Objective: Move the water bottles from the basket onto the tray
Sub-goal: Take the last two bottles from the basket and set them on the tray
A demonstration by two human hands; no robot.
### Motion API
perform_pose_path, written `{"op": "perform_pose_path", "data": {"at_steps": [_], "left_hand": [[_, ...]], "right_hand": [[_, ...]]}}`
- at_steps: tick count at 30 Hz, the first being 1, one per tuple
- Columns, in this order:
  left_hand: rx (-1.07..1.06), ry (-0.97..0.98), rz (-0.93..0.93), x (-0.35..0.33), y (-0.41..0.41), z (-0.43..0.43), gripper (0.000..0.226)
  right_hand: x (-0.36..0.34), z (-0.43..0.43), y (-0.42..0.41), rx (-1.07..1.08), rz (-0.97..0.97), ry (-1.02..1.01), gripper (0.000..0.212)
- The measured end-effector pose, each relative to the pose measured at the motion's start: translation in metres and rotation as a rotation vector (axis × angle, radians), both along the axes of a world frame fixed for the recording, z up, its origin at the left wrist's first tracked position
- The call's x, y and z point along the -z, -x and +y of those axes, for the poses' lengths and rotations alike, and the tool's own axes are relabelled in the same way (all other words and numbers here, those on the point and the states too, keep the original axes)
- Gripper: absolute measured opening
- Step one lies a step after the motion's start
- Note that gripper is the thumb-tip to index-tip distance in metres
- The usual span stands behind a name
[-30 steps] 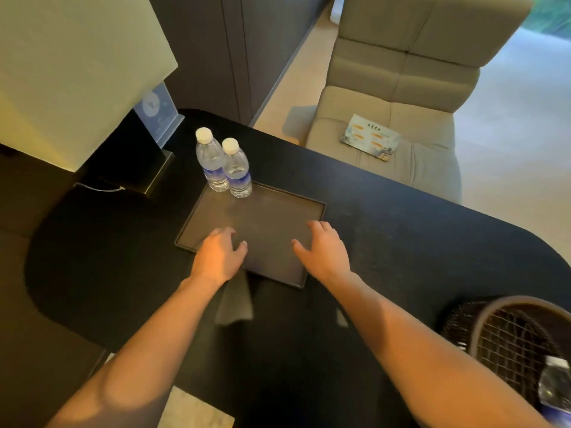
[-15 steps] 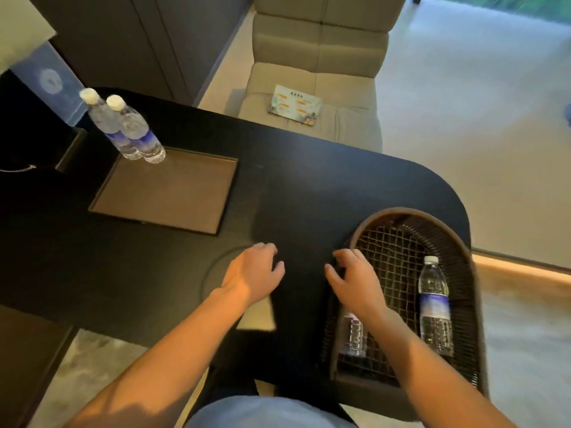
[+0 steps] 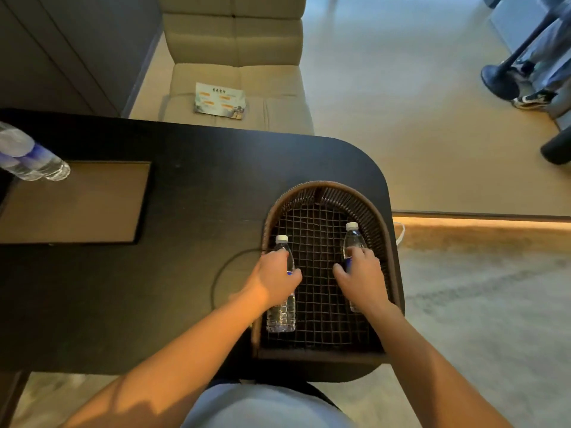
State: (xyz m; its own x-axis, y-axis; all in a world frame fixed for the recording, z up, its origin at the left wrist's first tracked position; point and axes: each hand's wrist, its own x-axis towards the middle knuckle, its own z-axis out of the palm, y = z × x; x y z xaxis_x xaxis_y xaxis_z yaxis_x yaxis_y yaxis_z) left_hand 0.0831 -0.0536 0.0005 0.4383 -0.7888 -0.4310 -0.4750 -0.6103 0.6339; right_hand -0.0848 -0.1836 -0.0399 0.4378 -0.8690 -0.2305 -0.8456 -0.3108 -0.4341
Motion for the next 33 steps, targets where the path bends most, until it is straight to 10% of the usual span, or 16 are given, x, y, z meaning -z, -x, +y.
{"op": "perform_pose_path", "data": {"at_steps": [16,33], "left_hand": [[-0.112,-0.209,-0.151,0.049,0.024,-0.050,0.055],[-0.350,-0.171,0.304,0.067,0.016,-0.064,0.035]], "right_hand": [[0.032,-0.038,0.001,0.028,0.040,-0.129,0.049],[0.041,-0.079,-0.023,0.104,-0.177,-0.791,0.029]]}}
